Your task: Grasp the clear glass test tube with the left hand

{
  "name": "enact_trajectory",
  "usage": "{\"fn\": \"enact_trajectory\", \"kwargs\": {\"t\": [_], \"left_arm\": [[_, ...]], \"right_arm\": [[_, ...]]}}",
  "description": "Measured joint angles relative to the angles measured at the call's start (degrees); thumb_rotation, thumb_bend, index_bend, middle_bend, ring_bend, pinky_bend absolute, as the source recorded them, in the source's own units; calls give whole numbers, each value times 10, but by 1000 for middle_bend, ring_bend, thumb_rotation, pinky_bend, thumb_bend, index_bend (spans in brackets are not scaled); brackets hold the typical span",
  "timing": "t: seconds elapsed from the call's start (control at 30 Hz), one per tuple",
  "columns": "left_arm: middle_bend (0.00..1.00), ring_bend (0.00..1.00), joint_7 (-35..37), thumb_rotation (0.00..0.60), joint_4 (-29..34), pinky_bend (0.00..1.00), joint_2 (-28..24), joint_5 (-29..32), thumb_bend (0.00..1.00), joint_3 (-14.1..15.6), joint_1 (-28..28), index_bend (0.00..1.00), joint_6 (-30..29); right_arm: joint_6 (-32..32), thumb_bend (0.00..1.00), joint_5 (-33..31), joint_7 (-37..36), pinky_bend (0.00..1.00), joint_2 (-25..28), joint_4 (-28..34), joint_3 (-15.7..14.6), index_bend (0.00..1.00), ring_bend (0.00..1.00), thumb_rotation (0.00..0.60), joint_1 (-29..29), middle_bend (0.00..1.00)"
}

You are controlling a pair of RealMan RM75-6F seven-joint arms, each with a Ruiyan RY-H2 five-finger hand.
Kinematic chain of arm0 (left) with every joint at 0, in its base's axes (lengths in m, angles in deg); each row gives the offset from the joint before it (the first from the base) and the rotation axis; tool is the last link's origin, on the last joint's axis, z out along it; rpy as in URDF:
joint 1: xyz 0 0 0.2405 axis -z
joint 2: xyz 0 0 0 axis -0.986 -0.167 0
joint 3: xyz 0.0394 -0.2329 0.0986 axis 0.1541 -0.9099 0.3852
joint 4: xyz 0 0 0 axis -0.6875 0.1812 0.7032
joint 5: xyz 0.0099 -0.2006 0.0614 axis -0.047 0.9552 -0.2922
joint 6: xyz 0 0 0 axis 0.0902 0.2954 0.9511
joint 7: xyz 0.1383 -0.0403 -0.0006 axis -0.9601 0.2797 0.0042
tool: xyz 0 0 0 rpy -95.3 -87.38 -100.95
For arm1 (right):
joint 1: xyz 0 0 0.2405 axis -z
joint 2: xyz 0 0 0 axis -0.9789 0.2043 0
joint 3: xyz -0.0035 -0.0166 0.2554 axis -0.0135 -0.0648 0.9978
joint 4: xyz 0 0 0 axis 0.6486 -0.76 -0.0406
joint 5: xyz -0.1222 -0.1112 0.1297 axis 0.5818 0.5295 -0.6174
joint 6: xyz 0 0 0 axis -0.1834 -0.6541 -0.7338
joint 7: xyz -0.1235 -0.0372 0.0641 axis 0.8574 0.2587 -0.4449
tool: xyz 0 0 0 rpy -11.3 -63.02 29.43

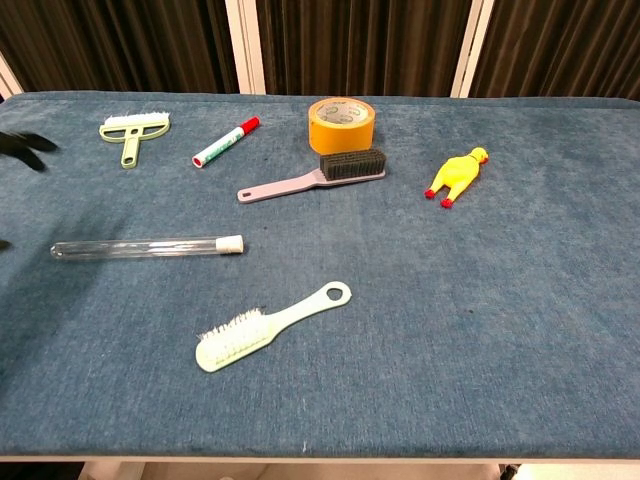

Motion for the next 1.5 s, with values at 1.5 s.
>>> {"fn": "enact_trajectory", "kwargs": {"t": [1.5], "left_arm": [[471, 202, -84, 600, -102, 173, 167, 139, 291, -3, 132, 431, 8]], "right_arm": [[9, 356, -9, 6, 21, 2, 2, 0, 314, 105, 600, -4, 136]]}}
